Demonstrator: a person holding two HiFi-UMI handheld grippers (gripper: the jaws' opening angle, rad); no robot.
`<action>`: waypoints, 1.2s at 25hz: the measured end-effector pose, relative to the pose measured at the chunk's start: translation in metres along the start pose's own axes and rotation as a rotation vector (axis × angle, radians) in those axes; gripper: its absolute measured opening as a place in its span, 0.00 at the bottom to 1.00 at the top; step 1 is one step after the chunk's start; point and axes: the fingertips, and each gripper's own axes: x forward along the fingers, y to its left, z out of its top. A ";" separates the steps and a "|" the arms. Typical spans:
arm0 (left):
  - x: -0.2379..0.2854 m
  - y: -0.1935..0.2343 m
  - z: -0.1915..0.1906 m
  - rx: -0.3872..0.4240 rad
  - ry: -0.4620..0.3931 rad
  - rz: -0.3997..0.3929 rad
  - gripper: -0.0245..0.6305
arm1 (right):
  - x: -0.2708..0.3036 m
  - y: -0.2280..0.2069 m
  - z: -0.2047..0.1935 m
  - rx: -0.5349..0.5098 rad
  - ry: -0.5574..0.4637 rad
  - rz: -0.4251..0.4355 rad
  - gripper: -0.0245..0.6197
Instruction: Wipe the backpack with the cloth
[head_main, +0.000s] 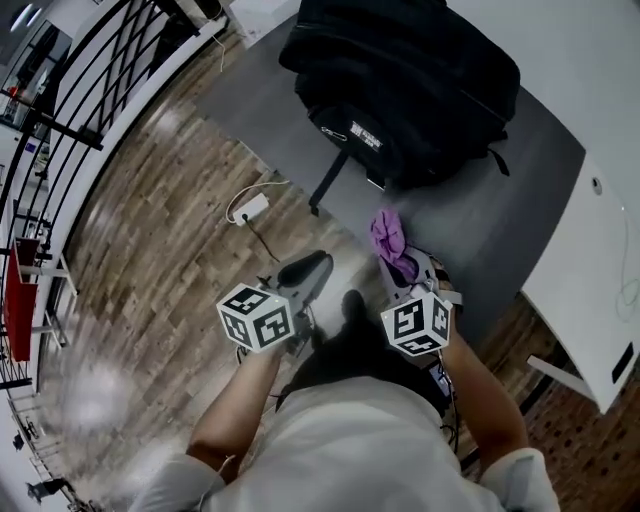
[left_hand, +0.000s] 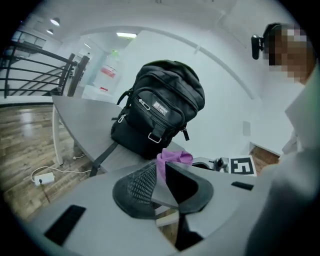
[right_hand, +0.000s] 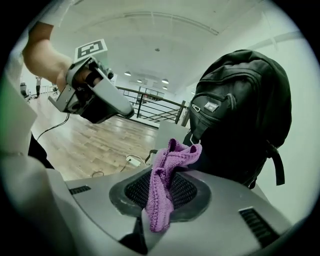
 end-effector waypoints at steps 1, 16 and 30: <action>-0.008 0.003 0.000 -0.005 -0.012 0.022 0.12 | -0.004 0.002 0.005 0.013 -0.016 0.005 0.16; -0.087 0.100 0.040 -0.019 -0.128 0.083 0.12 | 0.024 0.039 0.090 0.086 -0.063 0.004 0.16; -0.134 0.221 0.141 0.114 -0.079 -0.111 0.12 | 0.122 0.052 0.205 0.220 -0.029 -0.203 0.16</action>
